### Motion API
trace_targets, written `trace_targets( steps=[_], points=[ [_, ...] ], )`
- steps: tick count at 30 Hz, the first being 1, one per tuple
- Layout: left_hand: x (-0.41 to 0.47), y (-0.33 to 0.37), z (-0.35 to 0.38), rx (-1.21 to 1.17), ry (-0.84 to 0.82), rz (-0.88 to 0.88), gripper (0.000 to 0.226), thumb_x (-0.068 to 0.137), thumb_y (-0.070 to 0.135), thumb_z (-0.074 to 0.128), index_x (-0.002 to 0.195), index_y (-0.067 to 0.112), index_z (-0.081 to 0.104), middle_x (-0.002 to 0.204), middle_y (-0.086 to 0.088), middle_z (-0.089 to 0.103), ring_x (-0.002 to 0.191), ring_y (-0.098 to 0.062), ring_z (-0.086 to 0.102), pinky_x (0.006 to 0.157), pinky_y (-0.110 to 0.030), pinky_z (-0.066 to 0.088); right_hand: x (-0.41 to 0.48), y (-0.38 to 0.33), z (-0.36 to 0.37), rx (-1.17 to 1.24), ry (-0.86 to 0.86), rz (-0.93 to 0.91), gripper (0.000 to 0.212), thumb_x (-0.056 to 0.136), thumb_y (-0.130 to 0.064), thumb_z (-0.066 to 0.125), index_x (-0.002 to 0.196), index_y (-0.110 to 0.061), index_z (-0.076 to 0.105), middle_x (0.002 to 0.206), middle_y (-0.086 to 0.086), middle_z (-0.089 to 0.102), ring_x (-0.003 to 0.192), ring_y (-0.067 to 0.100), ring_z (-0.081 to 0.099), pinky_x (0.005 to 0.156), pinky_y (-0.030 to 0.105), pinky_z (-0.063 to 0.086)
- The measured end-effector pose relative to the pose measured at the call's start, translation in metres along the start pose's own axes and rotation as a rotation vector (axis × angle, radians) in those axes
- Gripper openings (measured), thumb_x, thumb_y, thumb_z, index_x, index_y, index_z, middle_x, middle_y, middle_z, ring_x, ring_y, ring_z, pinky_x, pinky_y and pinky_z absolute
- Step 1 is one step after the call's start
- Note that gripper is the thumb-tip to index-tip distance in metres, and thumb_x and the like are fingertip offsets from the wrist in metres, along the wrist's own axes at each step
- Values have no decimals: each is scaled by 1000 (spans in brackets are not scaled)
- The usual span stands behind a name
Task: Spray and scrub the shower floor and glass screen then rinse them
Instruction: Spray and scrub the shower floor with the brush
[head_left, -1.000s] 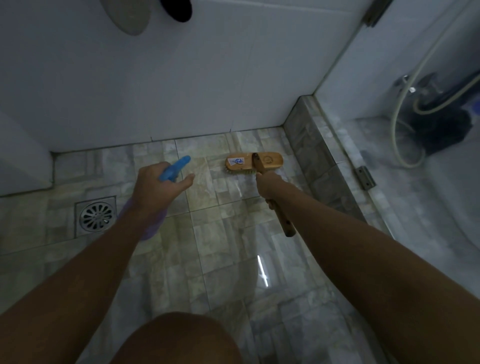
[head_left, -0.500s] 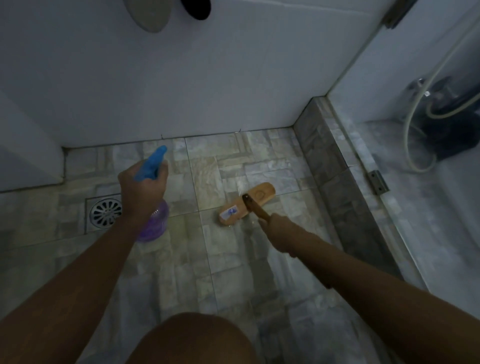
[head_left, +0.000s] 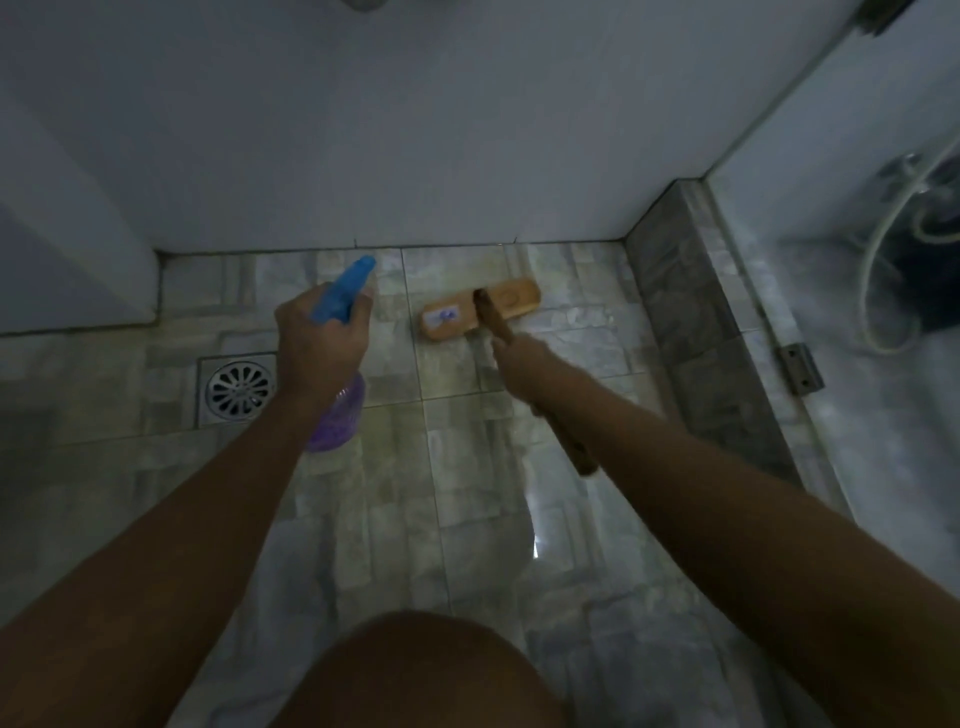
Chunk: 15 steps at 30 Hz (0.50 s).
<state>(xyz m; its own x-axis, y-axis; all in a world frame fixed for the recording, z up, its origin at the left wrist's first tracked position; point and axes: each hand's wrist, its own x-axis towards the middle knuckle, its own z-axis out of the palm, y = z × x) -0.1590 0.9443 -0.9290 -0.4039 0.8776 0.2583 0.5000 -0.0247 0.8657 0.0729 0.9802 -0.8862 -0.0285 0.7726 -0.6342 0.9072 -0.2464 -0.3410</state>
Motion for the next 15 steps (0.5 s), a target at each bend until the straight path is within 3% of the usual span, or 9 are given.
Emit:
trace_targets(
  steps=[3, 6, 9, 13, 15],
  points=[
    [1, 0, 0, -23, -2, -23, 45, 95, 36, 63, 70, -1, 58, 58, -9, 49, 47, -18, 43, 45, -28, 35, -26, 41, 7, -80, -7, 41, 39, 106, -41, 34, 107, -9, 56, 100, 12, 61, 69, 18, 55, 53, 29, 45],
    [-2, 2, -4, -43, -1, -14, 45, 96, 31, 63, 68, -4, 56, 57, -15, 49, 47, -24, 44, 44, -33, 36, -43, 66, -5, -45, 17, 173, 41, 105, -46, 33, 107, -10, 53, 90, 9, 60, 69, 22, 57, 51, 31, 47],
    [-8, 3, -9, -56, -10, -34, 41, 96, 25, 62, 67, -3, 54, 57, -11, 46, 48, -21, 42, 44, -40, 39, -55, 58, -1, -28, 12, 226, 41, 105, -48, 33, 109, -12, 53, 86, 9, 60, 62, 21, 56, 45, 29, 46],
    [-39, 2, -41, 16, -57, -39, 44, 94, 35, 61, 71, -3, 60, 55, -10, 46, 48, -19, 42, 46, -41, 40, -91, 42, 41, -243, -124, -12, 40, 108, -36, 32, 120, -8, 57, 105, 13, 62, 87, 26, 61, 73, 35, 50],
    [-63, -4, -67, 131, -91, -29, 54, 89, 49, 59, 85, -4, 70, 56, -8, 51, 49, -17, 45, 51, -35, 42, -112, 37, 71, -256, -185, -81, 38, 107, -40, 34, 115, -10, 57, 102, 9, 65, 85, 24, 65, 74, 35, 53]
  ],
)
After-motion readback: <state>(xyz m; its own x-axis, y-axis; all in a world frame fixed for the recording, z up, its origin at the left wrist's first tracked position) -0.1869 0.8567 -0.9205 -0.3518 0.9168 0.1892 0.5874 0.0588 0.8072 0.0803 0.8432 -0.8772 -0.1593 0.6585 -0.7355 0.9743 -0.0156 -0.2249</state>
